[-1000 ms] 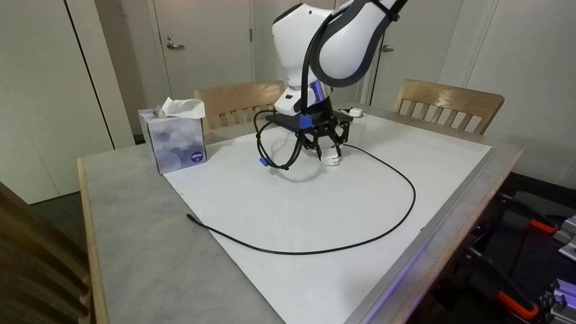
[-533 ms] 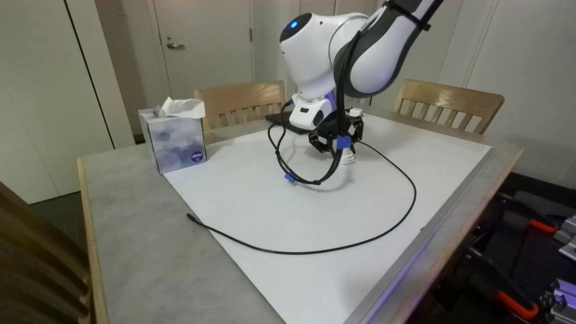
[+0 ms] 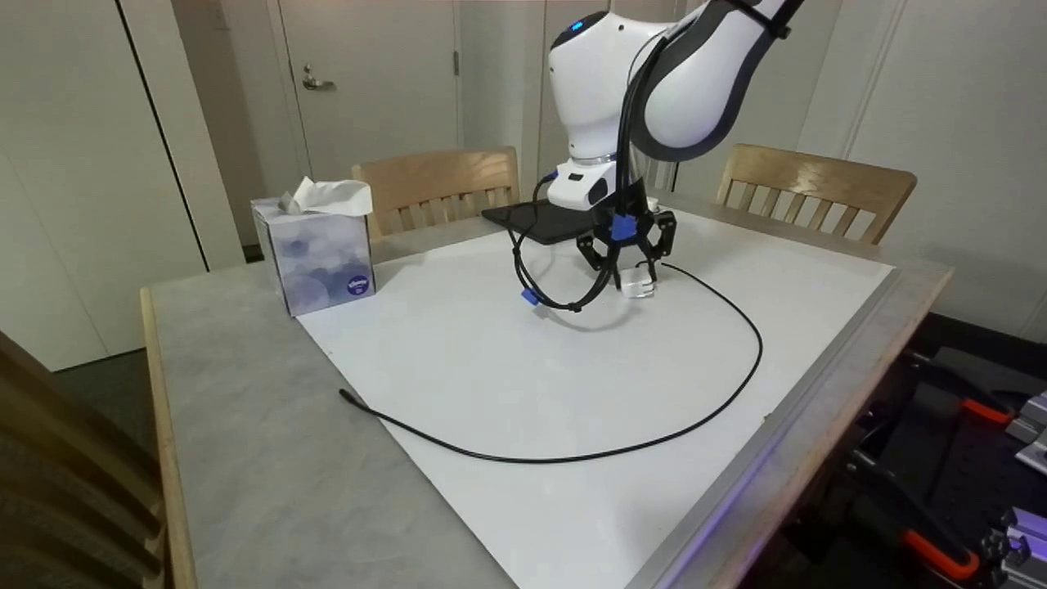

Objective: Wind the black charging cable

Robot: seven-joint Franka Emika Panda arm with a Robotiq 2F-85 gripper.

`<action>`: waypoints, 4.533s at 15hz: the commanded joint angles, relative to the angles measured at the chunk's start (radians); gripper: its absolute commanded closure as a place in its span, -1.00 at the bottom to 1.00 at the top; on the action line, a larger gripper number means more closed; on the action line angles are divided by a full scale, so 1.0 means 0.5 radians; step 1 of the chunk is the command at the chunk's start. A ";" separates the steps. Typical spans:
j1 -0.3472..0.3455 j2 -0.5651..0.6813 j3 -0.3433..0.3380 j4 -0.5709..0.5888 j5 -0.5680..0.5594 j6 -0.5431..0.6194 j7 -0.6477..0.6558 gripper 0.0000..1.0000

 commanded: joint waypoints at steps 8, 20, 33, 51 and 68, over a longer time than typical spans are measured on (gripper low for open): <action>-0.077 -0.024 -0.014 -0.118 0.377 0.137 -0.267 -0.51; 0.121 -0.203 0.019 -0.110 0.503 -0.227 0.328 -1.00; 0.299 -0.133 0.071 0.083 0.620 -0.659 0.884 -1.00; 0.464 -0.096 0.283 0.045 0.918 -0.374 2.108 -1.00; 0.579 -0.028 0.245 0.101 0.764 0.368 2.998 -1.00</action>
